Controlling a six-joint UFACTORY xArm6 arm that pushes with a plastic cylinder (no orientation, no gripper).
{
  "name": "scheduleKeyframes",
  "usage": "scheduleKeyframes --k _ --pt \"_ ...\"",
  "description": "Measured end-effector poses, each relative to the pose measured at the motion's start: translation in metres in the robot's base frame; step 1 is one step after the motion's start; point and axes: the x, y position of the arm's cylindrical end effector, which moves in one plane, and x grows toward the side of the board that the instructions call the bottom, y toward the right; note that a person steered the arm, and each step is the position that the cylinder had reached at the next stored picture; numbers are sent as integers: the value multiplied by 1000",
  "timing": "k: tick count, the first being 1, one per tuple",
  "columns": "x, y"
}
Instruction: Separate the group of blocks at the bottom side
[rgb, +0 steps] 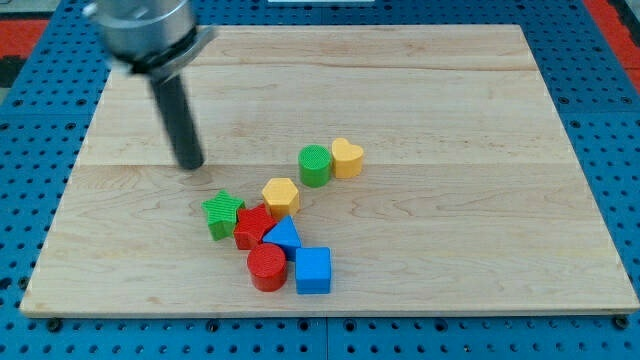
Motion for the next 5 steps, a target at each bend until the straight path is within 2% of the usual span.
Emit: scheduleKeyframes --k 1,2,4,5 --pt "120 30" --pt "134 46" --pt "128 145" --pt "81 102"
